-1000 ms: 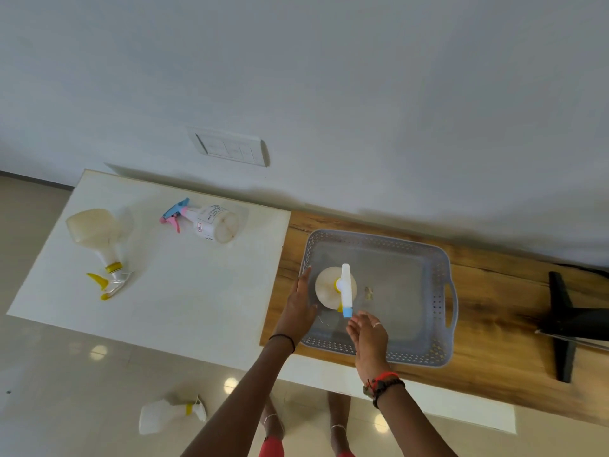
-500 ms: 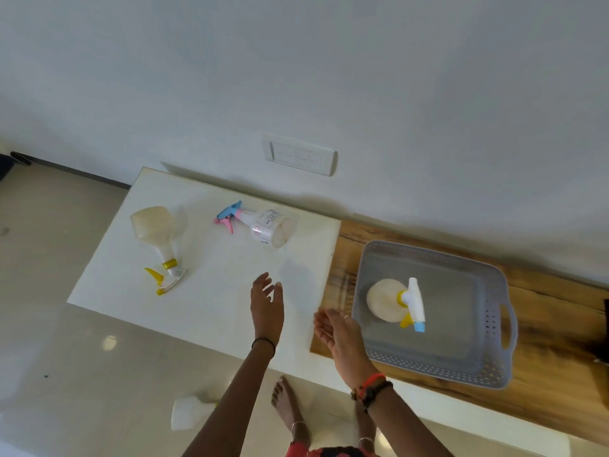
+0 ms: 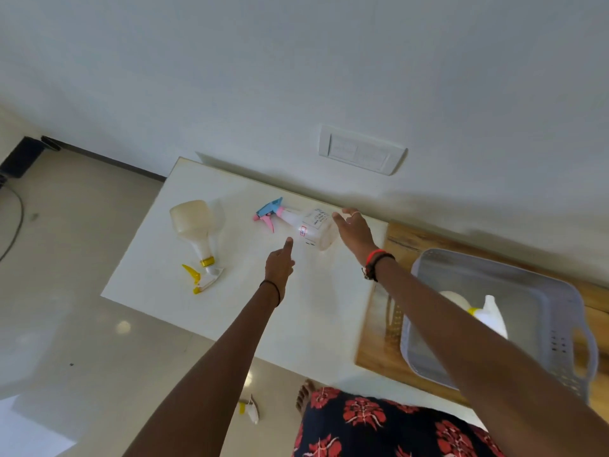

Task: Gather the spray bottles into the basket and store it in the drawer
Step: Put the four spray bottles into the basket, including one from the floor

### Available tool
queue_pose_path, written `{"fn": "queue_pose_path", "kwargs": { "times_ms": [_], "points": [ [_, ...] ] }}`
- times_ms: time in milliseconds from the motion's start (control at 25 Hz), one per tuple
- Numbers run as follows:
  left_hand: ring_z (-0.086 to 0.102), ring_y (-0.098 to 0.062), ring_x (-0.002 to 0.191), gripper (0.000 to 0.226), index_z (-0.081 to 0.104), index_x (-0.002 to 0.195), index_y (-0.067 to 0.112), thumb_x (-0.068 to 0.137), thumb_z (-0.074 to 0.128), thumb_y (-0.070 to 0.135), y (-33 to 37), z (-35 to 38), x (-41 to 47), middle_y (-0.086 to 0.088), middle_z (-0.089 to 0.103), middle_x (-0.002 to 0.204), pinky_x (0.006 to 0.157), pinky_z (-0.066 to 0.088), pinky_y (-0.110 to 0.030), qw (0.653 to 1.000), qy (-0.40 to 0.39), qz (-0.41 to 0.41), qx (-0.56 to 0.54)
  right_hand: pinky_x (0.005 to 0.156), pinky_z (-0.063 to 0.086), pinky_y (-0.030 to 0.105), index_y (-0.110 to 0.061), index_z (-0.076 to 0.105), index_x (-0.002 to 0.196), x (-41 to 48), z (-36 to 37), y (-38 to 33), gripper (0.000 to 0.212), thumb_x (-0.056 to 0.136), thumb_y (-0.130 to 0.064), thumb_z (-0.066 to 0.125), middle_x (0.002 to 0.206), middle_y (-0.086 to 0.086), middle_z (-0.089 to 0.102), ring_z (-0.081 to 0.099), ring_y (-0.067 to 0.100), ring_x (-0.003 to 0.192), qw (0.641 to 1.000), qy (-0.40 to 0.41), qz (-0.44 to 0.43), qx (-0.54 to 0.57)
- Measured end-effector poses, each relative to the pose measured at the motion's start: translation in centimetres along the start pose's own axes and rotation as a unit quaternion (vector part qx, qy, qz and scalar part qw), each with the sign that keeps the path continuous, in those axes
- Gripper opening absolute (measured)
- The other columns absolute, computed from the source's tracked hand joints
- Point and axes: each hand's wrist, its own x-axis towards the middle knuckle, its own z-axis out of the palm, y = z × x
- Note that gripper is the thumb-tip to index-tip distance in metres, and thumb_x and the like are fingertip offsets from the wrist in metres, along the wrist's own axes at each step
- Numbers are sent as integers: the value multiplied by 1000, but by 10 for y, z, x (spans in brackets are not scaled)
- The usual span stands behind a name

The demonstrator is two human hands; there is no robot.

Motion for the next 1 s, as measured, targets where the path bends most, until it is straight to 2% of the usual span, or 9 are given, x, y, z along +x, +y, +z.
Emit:
{"fn": "queue_pose_path", "kwargs": {
  "times_ms": [80, 160, 280, 400, 520, 720, 840, 920, 1000],
  "points": [
    [51, -23, 102, 34, 51, 95, 10, 95, 48, 44, 11, 10, 9, -8, 51, 97, 96, 46, -32, 999, -39, -18, -24, 111, 31, 34, -13, 33, 146, 16, 5, -2, 55, 98, -36, 43, 150, 13, 39, 36, 26, 139, 999, -34, -15, -40],
    [52, -26, 108, 48, 46, 122, 11, 92, 50, 49, 18, 19, 16, -10, 47, 112, 101, 45, -33, 996, -74, -30, -38, 113, 27, 33, -14, 28, 149, 25, 9, -1, 55, 100, -35, 38, 154, 9, 34, 32, 25, 142, 996, -56, -24, -62],
    [50, -27, 104, 69, 38, 136, 8, 88, 53, 55, 23, 30, 27, -13, 47, 114, 97, 45, -33, 992, -100, -53, -54, 115, 29, 35, -17, 35, 146, 33, 12, 2, 49, 101, -35, 34, 151, 6, 39, 36, 23, 140, 994, -94, -4, -47],
    [53, -29, 111, 71, 42, 137, 9, 86, 54, 57, 22, 35, 39, -15, 53, 123, 101, 44, -36, 989, -116, -66, -65, 112, 35, 40, -16, 44, 140, 32, 14, 6, 45, 100, -34, 36, 142, 7, 50, 46, 24, 131, 994, -111, 4, -19],
    [55, -31, 122, 64, 47, 136, 7, 87, 61, 47, 16, 35, 46, -16, 56, 133, 108, 44, -41, 986, -123, -57, -96, 108, 41, 42, -16, 46, 137, 27, 16, 12, 41, 99, -32, 40, 136, 12, 55, 52, 27, 124, 994, -113, 3, 3],
    [59, -30, 108, 46, 56, 124, 3, 88, 66, 28, 8, 30, 35, -17, 61, 119, 103, 49, -42, 987, -125, -12, -98, 102, 45, 37, -17, 46, 131, 11, 8, 28, 35, 97, -25, 45, 127, 9, 60, 55, 23, 115, 991, -112, 39, 65],
    [60, -30, 113, 51, 52, 130, 0, 88, 66, 25, 7, 31, 18, -18, 62, 125, 95, 52, -37, 987, -132, 34, -85, 79, 44, 24, -16, 48, 126, 0, -4, 29, 32, 95, -23, 48, 112, 4, 60, 56, 12, 93, 989, -101, 35, 105],
    [62, -27, 107, 55, 46, 133, 1, 86, 68, 22, 7, 35, 5, -20, 60, 129, 95, 53, -37, 987, -126, 60, -85, 70, 43, 21, -18, 51, 116, -7, -13, 29, 24, 94, -25, 51, 105, 3, 60, 55, 6, 82, 988, -87, 27, 121],
    [63, -26, 106, 59, 42, 134, 4, 84, 70, 20, 5, 40, -8, -21, 59, 130, 101, 50, -43, 986, -120, 90, -69, 77, 45, 26, -20, 51, 103, -13, -23, 28, 15, 92, -29, 54, 101, 4, 61, 56, 12, 84, 989, -65, 22, 127]
  ]
}}
